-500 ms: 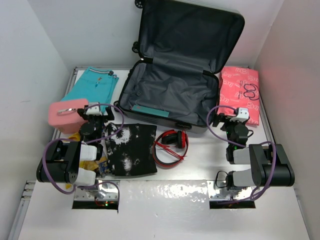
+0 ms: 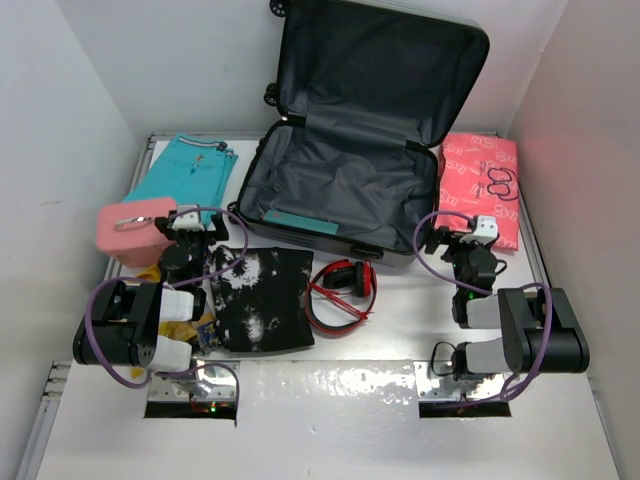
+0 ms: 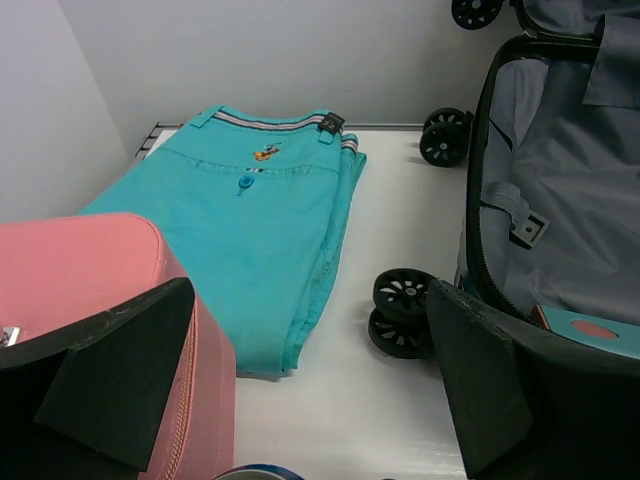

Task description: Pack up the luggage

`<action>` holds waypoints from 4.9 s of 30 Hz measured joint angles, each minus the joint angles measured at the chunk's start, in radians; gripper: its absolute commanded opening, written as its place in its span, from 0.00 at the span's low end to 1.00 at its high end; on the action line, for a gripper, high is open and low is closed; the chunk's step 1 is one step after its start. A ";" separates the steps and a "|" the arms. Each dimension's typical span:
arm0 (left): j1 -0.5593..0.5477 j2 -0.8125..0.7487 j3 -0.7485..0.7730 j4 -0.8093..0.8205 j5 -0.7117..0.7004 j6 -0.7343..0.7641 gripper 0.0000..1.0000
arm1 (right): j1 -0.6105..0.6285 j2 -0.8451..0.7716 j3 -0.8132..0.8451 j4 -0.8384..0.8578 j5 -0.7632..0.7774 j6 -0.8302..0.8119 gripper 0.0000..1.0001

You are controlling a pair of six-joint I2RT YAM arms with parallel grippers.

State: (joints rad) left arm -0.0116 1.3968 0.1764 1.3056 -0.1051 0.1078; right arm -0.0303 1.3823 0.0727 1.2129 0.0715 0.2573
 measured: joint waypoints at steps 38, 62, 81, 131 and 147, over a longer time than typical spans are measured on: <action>0.000 -0.004 0.007 -0.018 -0.001 0.000 1.00 | 0.000 0.000 0.000 0.001 0.000 0.000 0.99; 0.000 -0.280 0.243 -0.515 -0.147 -0.113 1.00 | 0.001 -0.752 0.207 -0.772 0.066 -0.143 0.99; 0.000 -0.678 0.715 -1.445 -0.029 0.229 1.00 | 0.518 -0.420 0.743 -1.806 0.123 0.214 0.63; 0.291 0.257 1.506 -2.465 -0.010 1.320 0.61 | 0.871 -0.266 0.771 -1.641 -0.078 0.021 0.77; 0.389 0.260 1.291 -2.355 0.081 1.367 0.54 | 0.871 -0.180 0.874 -1.648 -0.126 0.015 0.77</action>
State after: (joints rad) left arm 0.3775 1.6566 1.4673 -1.0492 -0.0238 1.4746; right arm 0.8402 1.2026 0.9466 -0.4351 -0.0540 0.2726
